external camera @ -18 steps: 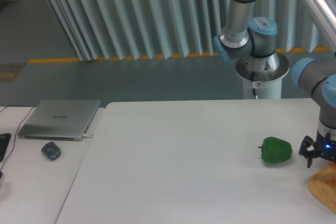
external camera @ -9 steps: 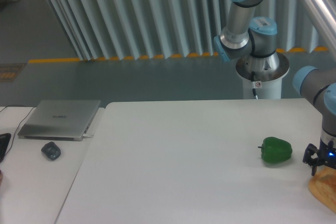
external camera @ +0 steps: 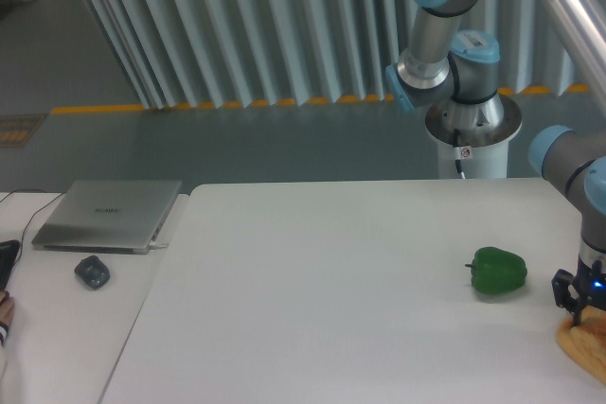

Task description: Place the triangular bread in the basket

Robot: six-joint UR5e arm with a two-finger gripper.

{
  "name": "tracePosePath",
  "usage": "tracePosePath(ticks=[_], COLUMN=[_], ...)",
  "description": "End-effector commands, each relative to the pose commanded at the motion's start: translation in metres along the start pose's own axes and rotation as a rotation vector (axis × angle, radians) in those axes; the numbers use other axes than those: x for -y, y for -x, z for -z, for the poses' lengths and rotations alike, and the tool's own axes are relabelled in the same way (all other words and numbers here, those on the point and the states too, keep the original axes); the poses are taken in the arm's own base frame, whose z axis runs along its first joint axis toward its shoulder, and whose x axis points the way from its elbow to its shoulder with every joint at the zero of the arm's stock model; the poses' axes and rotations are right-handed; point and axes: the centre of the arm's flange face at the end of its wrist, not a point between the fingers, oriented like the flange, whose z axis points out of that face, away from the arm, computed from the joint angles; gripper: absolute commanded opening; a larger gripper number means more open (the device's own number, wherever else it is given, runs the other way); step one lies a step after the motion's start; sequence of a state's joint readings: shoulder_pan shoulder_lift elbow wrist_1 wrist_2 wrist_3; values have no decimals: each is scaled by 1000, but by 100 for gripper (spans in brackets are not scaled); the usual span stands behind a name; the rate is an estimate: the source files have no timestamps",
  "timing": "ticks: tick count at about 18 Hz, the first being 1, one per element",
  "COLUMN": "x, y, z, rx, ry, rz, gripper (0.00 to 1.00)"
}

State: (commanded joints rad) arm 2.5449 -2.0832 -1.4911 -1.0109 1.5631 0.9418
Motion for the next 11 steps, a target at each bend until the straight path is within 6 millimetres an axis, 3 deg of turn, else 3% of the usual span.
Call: tracePosePath(ticks=[4, 7, 11], x=[0, -11, -47], y=[7, 15, 68], z=[31, 55, 118], rx=[32, 31, -29], ry=[-30, -40, -129], rz=[-108, -162, -137], gripper=[0, 0, 0])
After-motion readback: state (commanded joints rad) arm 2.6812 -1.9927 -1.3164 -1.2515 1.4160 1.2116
